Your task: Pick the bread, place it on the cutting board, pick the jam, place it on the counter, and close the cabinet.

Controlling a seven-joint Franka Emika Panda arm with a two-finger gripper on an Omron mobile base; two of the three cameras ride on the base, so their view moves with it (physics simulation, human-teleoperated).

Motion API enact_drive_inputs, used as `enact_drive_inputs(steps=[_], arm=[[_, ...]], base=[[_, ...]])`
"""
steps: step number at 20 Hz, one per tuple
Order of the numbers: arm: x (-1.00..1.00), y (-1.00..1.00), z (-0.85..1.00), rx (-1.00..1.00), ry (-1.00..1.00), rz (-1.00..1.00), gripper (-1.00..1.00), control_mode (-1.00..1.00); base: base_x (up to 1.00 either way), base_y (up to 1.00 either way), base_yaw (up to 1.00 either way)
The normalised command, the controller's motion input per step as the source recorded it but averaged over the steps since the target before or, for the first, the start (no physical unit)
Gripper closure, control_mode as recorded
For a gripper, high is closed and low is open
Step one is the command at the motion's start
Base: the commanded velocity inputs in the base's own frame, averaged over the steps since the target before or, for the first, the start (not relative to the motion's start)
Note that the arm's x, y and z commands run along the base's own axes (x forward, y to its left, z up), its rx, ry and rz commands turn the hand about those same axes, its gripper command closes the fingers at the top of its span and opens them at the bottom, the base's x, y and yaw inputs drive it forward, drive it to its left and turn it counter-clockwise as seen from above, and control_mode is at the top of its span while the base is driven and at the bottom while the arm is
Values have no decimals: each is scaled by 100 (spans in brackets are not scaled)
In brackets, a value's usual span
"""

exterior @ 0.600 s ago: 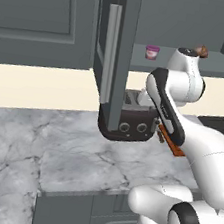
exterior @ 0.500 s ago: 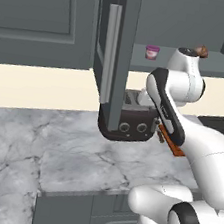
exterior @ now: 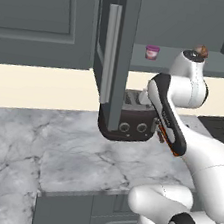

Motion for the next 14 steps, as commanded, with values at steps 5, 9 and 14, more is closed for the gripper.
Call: enact_drive_inputs(steps=[5,9,14], arm=[[-2,0,18,0,-17,0,-100,-100],[0,0,20,0,-17,0,-100,-100],[0,0,18,0,-15,0,-100,-100]], base=[[0,0,0],[0,0,0],[0,0,0]])
